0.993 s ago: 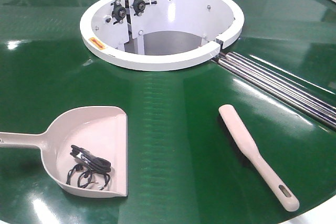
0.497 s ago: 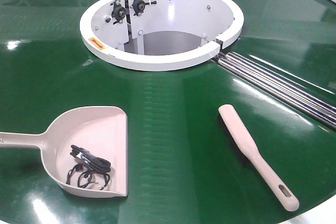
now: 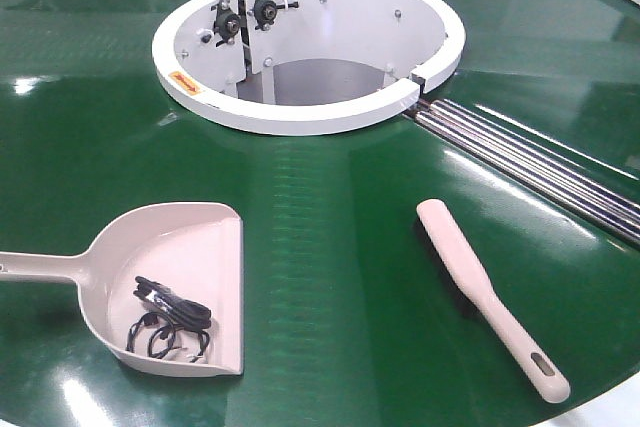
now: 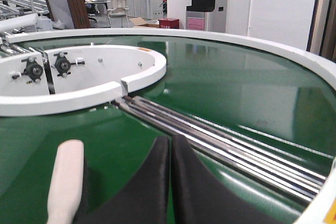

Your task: Clean and inspect green conveyor with broom and dustpan

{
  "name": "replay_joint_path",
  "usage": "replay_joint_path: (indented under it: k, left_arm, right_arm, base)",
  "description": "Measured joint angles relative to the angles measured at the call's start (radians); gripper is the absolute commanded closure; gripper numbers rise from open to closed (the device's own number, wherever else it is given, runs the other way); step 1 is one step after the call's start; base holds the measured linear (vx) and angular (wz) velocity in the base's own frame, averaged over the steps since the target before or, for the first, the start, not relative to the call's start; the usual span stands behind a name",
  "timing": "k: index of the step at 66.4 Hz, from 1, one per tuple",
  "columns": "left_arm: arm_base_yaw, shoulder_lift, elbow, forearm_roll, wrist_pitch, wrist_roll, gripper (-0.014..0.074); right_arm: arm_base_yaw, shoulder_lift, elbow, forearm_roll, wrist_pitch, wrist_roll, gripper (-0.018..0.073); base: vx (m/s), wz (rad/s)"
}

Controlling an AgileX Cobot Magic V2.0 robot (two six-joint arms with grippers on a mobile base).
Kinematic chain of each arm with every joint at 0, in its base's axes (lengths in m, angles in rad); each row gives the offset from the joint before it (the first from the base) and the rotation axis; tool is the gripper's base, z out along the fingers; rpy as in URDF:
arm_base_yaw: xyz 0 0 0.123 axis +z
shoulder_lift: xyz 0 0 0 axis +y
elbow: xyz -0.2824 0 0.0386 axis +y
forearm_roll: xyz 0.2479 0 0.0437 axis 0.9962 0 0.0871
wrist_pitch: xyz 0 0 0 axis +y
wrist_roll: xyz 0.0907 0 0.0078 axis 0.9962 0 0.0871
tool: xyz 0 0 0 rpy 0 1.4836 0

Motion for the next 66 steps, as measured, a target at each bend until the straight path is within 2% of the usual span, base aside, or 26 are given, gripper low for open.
replay_joint_path:
  k: [9,30,66]
  left_arm:
    - [0.0,0.0,0.0,0.0,0.0,0.0,0.0603]
    - [0.0,0.0,0.0,0.0,0.0,0.0,0.0603]
    - [0.0,0.0,0.0,0.0,0.0,0.0,0.0603]
  right_arm:
    - [0.0,-0.049,0.077,0.001,-0.01,0.0,0.0569]
    - [0.054,-0.051,0.078,0.004,-0.055,0.011,0.0569]
    - [0.054,-0.051,0.078,0.004,-0.06,0.033,0.0569]
  base:
    - [0.0,0.0]
    - [0.0,0.0]
    - [0.0,0.0]
